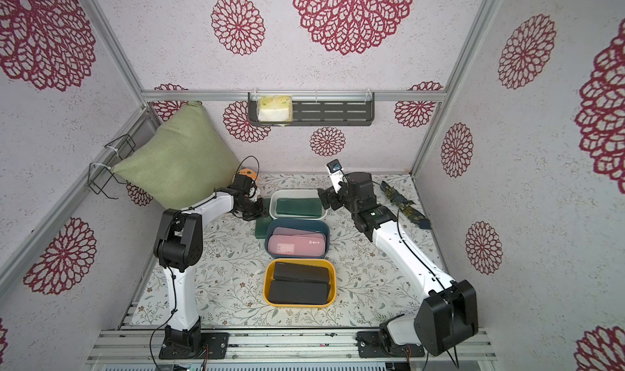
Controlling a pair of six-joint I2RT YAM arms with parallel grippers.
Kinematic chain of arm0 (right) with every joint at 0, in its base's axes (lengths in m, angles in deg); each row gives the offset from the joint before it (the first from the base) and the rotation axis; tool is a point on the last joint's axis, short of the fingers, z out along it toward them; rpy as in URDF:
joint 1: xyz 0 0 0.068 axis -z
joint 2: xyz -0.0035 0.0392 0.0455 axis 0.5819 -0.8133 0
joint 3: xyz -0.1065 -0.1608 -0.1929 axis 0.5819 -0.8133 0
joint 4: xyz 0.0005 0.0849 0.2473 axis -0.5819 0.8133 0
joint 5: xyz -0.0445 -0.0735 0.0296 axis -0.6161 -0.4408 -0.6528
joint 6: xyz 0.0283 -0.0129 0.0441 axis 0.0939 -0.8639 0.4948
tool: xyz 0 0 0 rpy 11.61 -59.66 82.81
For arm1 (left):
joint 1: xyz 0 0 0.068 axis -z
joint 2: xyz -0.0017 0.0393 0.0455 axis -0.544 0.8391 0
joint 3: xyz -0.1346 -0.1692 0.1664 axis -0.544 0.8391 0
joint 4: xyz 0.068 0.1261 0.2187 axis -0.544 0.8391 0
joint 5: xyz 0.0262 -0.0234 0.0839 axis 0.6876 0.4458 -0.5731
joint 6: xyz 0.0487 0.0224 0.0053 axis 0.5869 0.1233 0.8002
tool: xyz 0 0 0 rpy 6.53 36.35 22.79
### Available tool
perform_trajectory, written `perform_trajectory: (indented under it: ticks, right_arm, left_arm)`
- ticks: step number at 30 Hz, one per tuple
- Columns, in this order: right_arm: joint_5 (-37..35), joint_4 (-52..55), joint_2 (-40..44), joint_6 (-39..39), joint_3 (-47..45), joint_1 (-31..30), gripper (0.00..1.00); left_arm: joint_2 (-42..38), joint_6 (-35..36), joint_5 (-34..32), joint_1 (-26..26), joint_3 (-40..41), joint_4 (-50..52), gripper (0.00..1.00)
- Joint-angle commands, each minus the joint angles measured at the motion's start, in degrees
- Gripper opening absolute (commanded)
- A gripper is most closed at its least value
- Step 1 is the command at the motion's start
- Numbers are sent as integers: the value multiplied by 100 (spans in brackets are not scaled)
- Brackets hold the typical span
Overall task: Place the pencil cases by color into the storage box
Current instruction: Pick up the pencil case from the center of the board.
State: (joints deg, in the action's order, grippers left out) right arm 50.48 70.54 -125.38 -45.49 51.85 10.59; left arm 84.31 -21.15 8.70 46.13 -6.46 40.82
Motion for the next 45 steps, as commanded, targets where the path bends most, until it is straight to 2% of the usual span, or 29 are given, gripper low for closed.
perform_trajectory:
  ticks: [1, 19, 31, 37, 45]
  right_arm:
    - [-108, -1, -38, 56, 230, -43, 97]
    - [-171, 53, -392, 35, 466, -198, 98]
    - [-205, 83, -481, -6, 490, -216, 98]
    - [-213, 85, -533, -9, 512, -225, 97]
    - [-232, 99, -544, -22, 494, -234, 98]
  left_arm:
    - [70, -63, 275, -35, 13, -231, 0]
    - [308, -243, 765, -35, 215, -607, 0]
    - [451, -300, 893, 44, 77, -683, 0]
    - [609, -245, 686, 45, -36, -474, 0]
    - [731, -16, -6, 38, -154, 173, 0]
